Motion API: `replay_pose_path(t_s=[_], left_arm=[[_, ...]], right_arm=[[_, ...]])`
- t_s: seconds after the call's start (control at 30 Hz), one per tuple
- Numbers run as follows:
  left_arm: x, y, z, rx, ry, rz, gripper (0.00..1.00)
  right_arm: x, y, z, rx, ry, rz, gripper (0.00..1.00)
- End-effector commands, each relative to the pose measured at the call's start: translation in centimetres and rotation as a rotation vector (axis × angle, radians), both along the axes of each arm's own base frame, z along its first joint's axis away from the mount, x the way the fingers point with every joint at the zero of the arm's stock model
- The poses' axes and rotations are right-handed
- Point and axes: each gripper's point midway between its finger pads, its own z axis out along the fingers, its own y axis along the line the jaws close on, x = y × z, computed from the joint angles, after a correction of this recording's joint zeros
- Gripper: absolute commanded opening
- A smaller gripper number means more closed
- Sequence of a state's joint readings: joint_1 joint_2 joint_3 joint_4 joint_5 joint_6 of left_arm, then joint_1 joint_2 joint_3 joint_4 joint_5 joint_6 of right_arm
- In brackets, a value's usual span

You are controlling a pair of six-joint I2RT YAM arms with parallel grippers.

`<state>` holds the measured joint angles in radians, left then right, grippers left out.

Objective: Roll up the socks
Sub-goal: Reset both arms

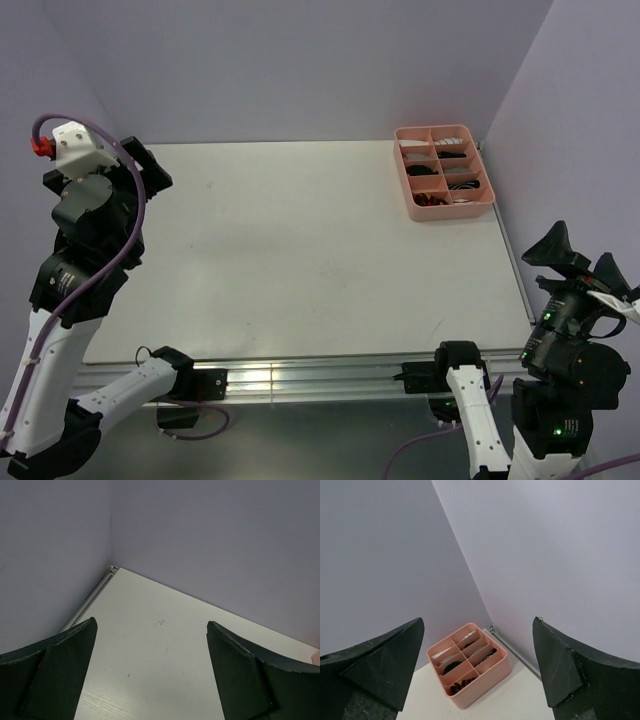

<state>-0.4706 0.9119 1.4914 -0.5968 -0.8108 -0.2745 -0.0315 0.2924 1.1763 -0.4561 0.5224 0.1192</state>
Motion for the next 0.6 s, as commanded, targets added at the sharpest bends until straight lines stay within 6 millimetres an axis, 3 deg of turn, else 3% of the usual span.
replay_pose_path(t_s=[0.0, 0.27, 0.33, 0.57], left_arm=[[-0.7, 0.7, 0.2, -0.006, -0.025, 0.02, 0.97], [-2.8, 1.4, 1.3, -0.059, -0.181, -0.009, 0.99], [-4.5, 1.8, 2.5, -0.083, -0.294, -0.043, 0.99], [-4.2, 1.6, 2.2, -0.072, -0.264, -0.043, 1.0]], right_arm=[[0.5, -0.1, 0.7, -0.026, -0.007, -0.004, 0.95], [0.8, 0.0, 1.0, -0.038, -0.008, 0.002, 0.95], [1.0, 0.0, 1.0, -0.04, -0.005, 0.004, 0.95], [1.6, 0.3, 1.3, -0.051, -0.003, 0.019, 0.95]])
